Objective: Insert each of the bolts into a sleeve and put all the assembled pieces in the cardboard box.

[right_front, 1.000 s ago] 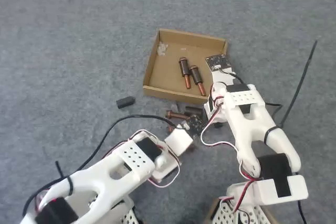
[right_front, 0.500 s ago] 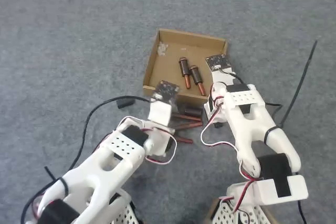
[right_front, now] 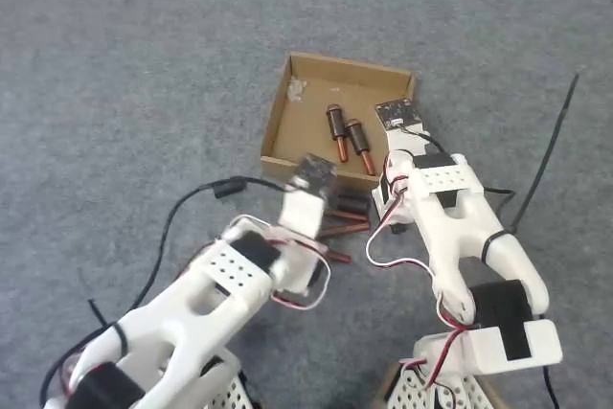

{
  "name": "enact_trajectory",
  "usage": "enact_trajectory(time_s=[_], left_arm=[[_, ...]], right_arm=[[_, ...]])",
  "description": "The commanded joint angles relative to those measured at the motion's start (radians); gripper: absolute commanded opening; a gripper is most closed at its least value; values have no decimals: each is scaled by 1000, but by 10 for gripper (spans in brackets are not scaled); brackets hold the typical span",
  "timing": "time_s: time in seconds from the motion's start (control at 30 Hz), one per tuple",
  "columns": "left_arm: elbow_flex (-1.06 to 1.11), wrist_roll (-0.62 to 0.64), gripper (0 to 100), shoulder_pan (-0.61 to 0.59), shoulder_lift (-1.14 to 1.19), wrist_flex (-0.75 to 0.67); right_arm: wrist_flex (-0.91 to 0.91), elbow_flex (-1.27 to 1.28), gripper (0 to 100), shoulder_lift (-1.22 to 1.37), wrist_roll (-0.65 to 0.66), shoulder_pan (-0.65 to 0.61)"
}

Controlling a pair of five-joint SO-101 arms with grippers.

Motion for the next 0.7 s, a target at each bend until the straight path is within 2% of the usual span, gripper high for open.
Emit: enact_trajectory(time_s=[0.0, 0.27, 0.67], left_arm=[[-18, -9, 44, 21, 6, -20], [-13, 109, 47, -61, 8, -106], [-1, 106, 44, -69, 6, -123]], right_arm=[[7, -34, 7, -1, -6, 12], [5, -34, 6, -1, -6, 10], [5, -34, 6, 1, -6, -5]])
